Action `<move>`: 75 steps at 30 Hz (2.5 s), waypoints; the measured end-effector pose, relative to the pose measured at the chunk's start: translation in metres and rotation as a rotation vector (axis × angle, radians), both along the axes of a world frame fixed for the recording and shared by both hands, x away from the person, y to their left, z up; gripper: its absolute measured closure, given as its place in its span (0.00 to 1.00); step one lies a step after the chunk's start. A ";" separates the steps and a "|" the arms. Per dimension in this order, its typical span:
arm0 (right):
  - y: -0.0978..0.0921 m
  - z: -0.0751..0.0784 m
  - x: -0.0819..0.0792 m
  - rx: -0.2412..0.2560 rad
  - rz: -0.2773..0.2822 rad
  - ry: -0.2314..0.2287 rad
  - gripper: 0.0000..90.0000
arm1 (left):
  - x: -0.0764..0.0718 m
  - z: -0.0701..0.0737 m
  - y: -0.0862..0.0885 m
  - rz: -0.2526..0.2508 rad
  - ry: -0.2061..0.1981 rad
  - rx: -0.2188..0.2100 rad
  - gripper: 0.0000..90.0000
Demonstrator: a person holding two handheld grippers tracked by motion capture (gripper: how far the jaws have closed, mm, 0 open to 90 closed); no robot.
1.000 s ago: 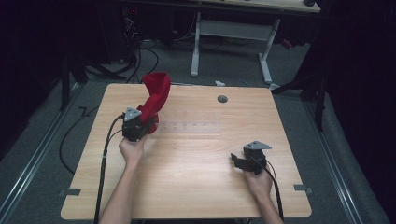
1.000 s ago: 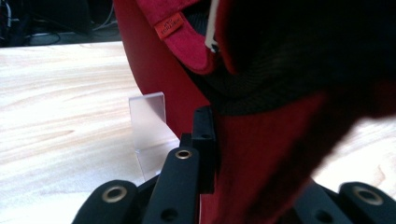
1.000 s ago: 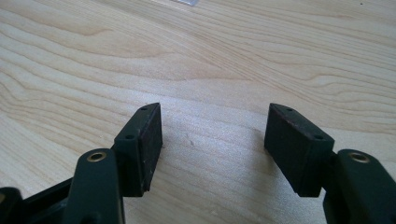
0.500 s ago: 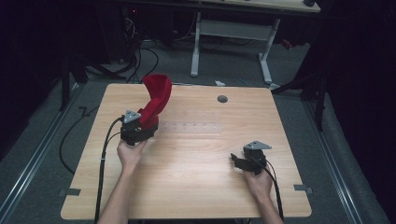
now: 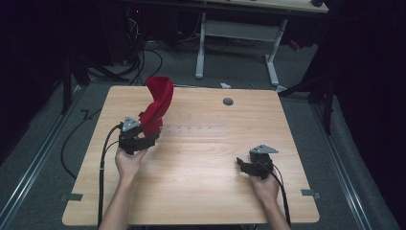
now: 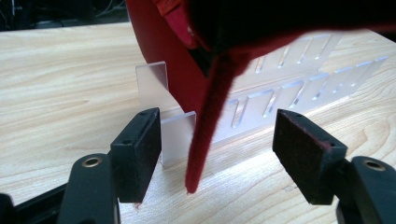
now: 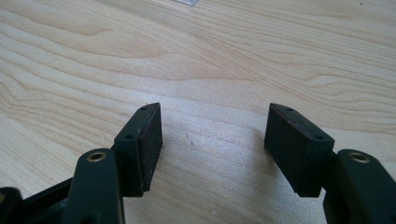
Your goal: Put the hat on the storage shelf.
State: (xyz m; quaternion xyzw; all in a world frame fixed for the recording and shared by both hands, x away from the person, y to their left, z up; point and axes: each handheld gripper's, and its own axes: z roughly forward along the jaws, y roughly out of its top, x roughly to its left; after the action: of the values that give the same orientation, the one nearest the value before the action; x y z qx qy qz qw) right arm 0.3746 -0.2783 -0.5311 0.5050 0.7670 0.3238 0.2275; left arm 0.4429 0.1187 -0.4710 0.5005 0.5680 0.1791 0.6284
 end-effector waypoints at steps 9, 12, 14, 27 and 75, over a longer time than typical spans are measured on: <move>0.000 0.000 0.000 0.000 0.000 0.000 0.41 | -0.012 0.001 0.005 0.003 -0.011 -0.004 0.37; 0.000 0.000 0.000 0.000 0.000 0.000 0.41 | -0.015 0.002 0.006 0.000 -0.003 0.010 0.37; 0.000 0.000 0.000 0.000 0.000 0.000 0.41 | -0.017 0.002 0.006 0.000 -0.002 0.017 0.37; 0.000 0.000 0.000 0.000 0.000 0.000 0.41 | -0.033 0.001 0.013 0.020 -0.003 0.030 0.38; 0.001 0.000 -0.001 0.002 -0.002 0.002 0.41 | -0.076 -0.031 -0.034 -0.156 0.057 0.038 0.43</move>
State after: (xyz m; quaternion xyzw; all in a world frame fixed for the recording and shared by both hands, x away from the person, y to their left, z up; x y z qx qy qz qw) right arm 0.3740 -0.2778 -0.5310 0.5066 0.7663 0.3239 0.2264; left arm 0.3671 0.0843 -0.5019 0.5599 0.5412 0.1260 0.6146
